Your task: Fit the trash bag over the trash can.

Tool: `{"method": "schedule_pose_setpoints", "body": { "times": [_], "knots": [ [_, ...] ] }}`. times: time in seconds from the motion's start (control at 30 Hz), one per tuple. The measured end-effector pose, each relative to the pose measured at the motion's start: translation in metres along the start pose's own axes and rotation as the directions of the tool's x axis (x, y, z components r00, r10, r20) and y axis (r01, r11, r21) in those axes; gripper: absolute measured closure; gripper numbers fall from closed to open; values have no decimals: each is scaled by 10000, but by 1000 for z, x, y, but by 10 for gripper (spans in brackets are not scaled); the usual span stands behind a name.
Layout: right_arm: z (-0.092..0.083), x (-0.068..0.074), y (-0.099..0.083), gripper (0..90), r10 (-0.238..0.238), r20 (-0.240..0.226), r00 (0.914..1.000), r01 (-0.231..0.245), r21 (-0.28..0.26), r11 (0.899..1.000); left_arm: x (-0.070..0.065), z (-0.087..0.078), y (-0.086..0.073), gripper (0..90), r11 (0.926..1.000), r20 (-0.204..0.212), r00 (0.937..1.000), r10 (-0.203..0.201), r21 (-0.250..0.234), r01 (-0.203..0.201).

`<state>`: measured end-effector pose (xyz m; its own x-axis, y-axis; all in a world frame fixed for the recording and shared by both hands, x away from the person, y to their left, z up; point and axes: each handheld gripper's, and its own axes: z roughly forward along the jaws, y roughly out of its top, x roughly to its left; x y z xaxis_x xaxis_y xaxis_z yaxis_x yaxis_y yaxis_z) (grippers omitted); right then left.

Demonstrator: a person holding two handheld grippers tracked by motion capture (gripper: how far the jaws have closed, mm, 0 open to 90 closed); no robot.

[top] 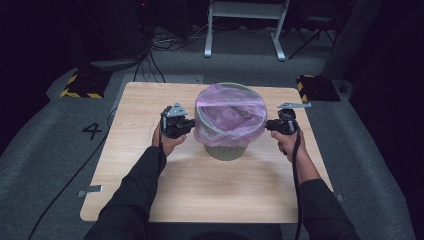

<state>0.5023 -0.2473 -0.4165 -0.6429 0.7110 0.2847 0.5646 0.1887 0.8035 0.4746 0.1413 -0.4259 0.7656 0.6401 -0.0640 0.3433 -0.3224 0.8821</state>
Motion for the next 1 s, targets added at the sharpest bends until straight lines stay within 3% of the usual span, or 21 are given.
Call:
{"method": "schedule_pose_setpoints", "body": {
  "times": [0.23,0.3,0.37,0.5,0.6,0.8,0.87,0.93,1.0],
  "knots": [
    [-15,17,-18,900,-367,-422,9984,369,26,9993,-22,-23,-12,900,9992,282,9989,369,106,-372],
    [-19,22,-21,900,-611,-389,9974,612,-3,9981,-26,-31,-14,897,9987,-38,9988,496,100,-495],
    [-22,25,-20,874,-829,-125,9965,829,-46,9965,-27,-38,-14,760,9988,-245,9985,485,10,-485],
    [-35,22,-15,834,-1049,669,9922,1096,-708,9914,-26,-64,-11,453,9966,-202,9995,228,-791,-243],
    [-47,21,-11,838,-1132,1042,9881,1256,-1207,9847,-27,-80,-6,308,9936,-723,9968,345,-1045,-420],
    [-66,21,-1,842,-1398,1456,9794,1649,-1771,9703,-18,-101,7,271,9819,-944,9952,252,-1846,-423],
    [-70,21,3,793,-1452,1481,9783,1723,-1904,9665,-17,-101,18,271,9763,-653,9974,290,-2123,-423],
    [-73,21,9,663,-1516,1316,9797,1775,-2151,9603,-15,-98,31,271,9729,-294,9985,470,-2253,-524],
    [-74,22,15,614,-1633,1316,9778,1893,-2181,9574,-16,-93,40,266,9736,17,9988,490,-2233,-474]
  ]
}}
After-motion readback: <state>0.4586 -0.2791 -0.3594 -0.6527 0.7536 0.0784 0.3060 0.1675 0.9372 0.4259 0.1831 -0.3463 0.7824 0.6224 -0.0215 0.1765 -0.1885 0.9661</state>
